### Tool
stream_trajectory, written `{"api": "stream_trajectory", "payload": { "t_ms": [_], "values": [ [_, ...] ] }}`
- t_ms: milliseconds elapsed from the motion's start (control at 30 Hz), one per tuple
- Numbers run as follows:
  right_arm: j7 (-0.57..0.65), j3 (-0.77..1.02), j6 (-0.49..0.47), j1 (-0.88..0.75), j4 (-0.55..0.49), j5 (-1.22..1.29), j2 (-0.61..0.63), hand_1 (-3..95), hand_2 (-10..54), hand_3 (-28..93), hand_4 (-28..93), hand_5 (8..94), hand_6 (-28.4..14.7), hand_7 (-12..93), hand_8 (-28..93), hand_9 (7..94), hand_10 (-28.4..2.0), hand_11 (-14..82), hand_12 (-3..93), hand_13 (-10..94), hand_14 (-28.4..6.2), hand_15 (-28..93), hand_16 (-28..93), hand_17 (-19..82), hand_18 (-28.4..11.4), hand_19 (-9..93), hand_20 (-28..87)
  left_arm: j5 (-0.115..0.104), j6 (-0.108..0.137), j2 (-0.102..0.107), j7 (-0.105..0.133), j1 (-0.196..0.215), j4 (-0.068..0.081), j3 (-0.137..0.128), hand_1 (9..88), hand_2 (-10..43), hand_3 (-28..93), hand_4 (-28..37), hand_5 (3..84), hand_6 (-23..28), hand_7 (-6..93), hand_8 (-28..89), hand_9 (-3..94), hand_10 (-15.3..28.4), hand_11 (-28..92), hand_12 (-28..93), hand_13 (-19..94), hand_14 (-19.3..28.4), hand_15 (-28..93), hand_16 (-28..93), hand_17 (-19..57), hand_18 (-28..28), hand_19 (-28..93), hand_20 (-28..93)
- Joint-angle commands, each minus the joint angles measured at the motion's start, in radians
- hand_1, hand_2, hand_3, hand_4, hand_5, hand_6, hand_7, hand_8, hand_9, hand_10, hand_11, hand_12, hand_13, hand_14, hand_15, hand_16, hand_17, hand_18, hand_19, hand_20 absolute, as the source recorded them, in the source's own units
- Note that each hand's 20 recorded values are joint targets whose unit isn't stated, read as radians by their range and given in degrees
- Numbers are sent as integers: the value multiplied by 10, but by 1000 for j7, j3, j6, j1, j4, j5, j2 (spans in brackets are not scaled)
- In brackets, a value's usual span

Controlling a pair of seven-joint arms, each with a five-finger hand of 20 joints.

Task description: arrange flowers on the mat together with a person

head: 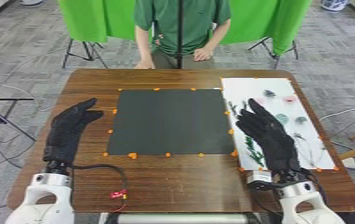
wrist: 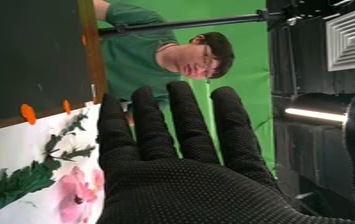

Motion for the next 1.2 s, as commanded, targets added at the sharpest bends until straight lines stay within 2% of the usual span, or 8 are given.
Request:
{"api": "stream_trajectory", "payload": {
  "t_ms": [33, 467, 733, 833, 1200],
  "values": [
    [8, 3, -22, -6, -6, -3, -8, 74, -12, 772, -175, 310, -28, 44, -65, 358, -152, 30, 106, 264, -159, 59, 145, 142, -157, 63, 215, -5, 1, -5, 1, 13, 1, 2, 270, 24, 631, -210, 500, 30, 160, -69, 544, 138, 271, 163, 382, 177, 210, 41, 26, 147, 116, 191],
    [8, 3, -22, -1, -5, 1, -7, 71, -12, 773, -172, 312, -27, 44, -64, 361, -151, 30, 107, 266, -160, 60, 146, 143, -158, 64, 215, -6, -3, -5, 1, 9, 2, 1, 271, 24, 629, -208, 501, 31, 158, -68, 545, 139, 271, 163, 382, 178, 212, 41, 24, 149, 121, 191],
    [6, 4, -26, -5, -6, 1, -9, 71, -12, 774, -172, 312, -26, 45, -64, 362, -151, 30, 108, 266, -161, 61, 146, 143, -158, 65, 215, -8, -4, -4, 4, 15, -2, -4, 270, 24, 629, -207, 501, 31, 155, -67, 545, 139, 270, 163, 381, 180, 212, 41, 23, 150, 121, 191],
    [7, 3, -27, -4, -6, 0, -10, 72, -13, 774, -172, 312, -26, 45, -64, 362, -150, 30, 108, 267, -162, 61, 146, 143, -159, 65, 215, -8, -7, -6, 1, 8, 1, -3, 271, 24, 628, -207, 501, 31, 156, -67, 545, 139, 270, 163, 381, 179, 212, 40, 23, 150, 121, 190],
    [11, 3, -31, 8, 0, 1, -1, 69, -14, 777, -172, 314, -26, 45, -63, 363, -149, 31, 109, 270, -163, 62, 148, 143, -160, 67, 216, -16, 5, 0, 4, 11, 2, 0, 271, 24, 627, -207, 501, 31, 154, -66, 547, 140, 268, 163, 381, 182, 217, 41, 23, 150, 122, 190]
  ]
}}
